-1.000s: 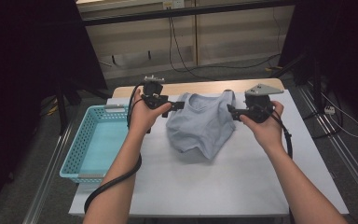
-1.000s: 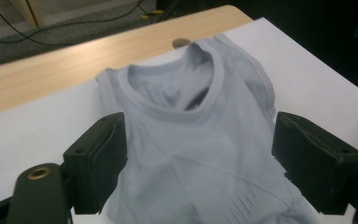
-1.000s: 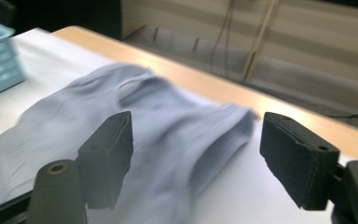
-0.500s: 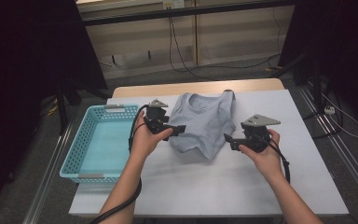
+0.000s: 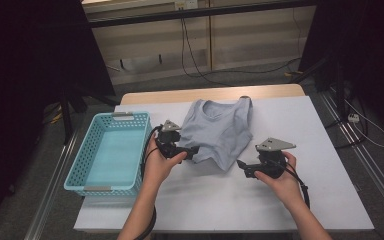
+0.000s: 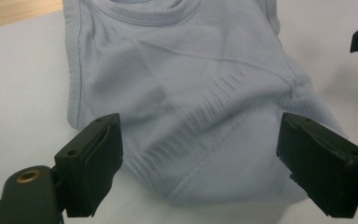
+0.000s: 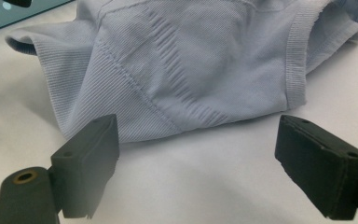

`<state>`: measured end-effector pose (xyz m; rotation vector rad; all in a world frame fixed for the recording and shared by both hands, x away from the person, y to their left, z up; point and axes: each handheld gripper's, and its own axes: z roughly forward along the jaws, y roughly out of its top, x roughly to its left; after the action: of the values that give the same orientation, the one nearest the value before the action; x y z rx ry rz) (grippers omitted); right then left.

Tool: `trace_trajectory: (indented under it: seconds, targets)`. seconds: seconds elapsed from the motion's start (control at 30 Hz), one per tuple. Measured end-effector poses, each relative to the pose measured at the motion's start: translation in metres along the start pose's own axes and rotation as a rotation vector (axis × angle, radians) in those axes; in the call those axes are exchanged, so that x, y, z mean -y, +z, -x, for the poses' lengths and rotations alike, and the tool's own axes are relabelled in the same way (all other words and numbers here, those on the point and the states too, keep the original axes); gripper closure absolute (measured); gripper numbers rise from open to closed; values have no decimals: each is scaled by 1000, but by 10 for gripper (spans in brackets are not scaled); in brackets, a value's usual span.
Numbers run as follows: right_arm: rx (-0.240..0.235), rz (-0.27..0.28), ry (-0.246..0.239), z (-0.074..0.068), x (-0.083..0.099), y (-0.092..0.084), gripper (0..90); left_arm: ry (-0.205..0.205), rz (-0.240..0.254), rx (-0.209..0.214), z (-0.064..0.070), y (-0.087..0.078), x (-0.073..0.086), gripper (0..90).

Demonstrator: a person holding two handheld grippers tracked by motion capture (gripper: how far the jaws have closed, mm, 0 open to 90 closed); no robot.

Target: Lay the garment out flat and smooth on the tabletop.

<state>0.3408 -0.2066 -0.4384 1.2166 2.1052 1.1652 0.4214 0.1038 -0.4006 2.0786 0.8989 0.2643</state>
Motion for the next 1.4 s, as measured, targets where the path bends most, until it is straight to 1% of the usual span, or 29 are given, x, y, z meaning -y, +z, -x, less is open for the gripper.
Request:
trace_trajectory:
  seconds: [0.07,0.1,0.13,0.17,0.2,0.27,0.3,0.33,0.37,0.43,0.47,0.57,0.6,0.67,0.7,0.73,0.77,0.83,0.9,1.0,1.03,1.07,1.13,1.2,1.23,1.3,1.33,1.37,1.4]
  targets:
    - [1,-3,6,0,2,1,137,3,-13,16,0,1,2,150]
    - [2,-2,11,-1,2,1,137,-11,-1,12,0,1,3,150]
    - [7,-3,13,-2,2,1,138,2,-5,20,-1,1,5,151]
    - [10,-3,3,-3,3,1,138,-14,3,29,-1,2,7,155]
    - [5,-4,2,-5,3,0,138,-28,-4,29,-1,2,9,161]
    - [-11,-5,3,-8,3,0,138,-23,-8,20,-1,2,11,154]
    - [-11,-6,-11,-10,4,0,137,-28,-11,18,-1,1,11,156]
    - [-12,-7,-15,-12,4,0,137,-23,-9,9,-1,1,12,154]
    - [-22,-6,-17,-13,4,2,136,-30,-7,13,0,1,13,153]
    - [-28,-12,-34,-17,3,4,125,-17,-15,12,1,1,15,153]
    - [-29,-18,-51,-20,3,5,124,-33,-14,16,2,1,16,153]
    - [-39,-29,-81,-27,3,6,123,-36,-10,12,1,0,20,153]
    - [-35,-29,-90,-29,3,5,123,-37,-11,8,1,-2,20,153]
    - [-40,-16,-85,-32,3,3,124,-31,-9,7,1,-5,21,152]
    - [-47,-10,-85,-33,2,2,124,-33,-6,-2,1,-6,21,152]
    - [-51,-8,-91,-35,2,1,124,-29,-3,-8,1,-7,21,151]
    - [-49,-5,-98,-37,2,1,123,-37,1,-9,1,-8,21,151]
    - [-58,-6,-92,-40,2,2,123,-46,2,-6,1,-9,22,150]
    - [-65,-7,-82,-43,2,5,123,-40,2,-2,3,-8,22,151]
    - [-41,-12,-94,-47,2,9,124,-50,9,4,4,-7,23,151]
    - [-42,-9,-94,-48,3,10,124,-45,10,-3,4,-7,23,151]
    - [-46,-11,-96,-49,3,11,127,-42,4,-1,5,-7,23,151]
    - [-40,-15,-106,-50,3,13,140,-37,1,4,4,-7,23,152]
    - [-39,-24,-102,-50,4,17,161,-25,-5,-2,3,-8,22,152]
    - [-34,-35,-100,-50,4,18,177,-30,-3,3,3,-9,22,152]
    - [-25,-46,-119,-51,4,20,220,-25,-3,0,1,-9,22,151]
    - [-19,-43,-127,-51,3,21,256,-25,-3,1,1,-9,22,150]
    - [-11,-36,-125,-50,2,20,287,-38,1,6,1,-8,22,149]
    - [-9,-31,-121,-49,2,20,297,-27,-5,4,1,-8,23,149]
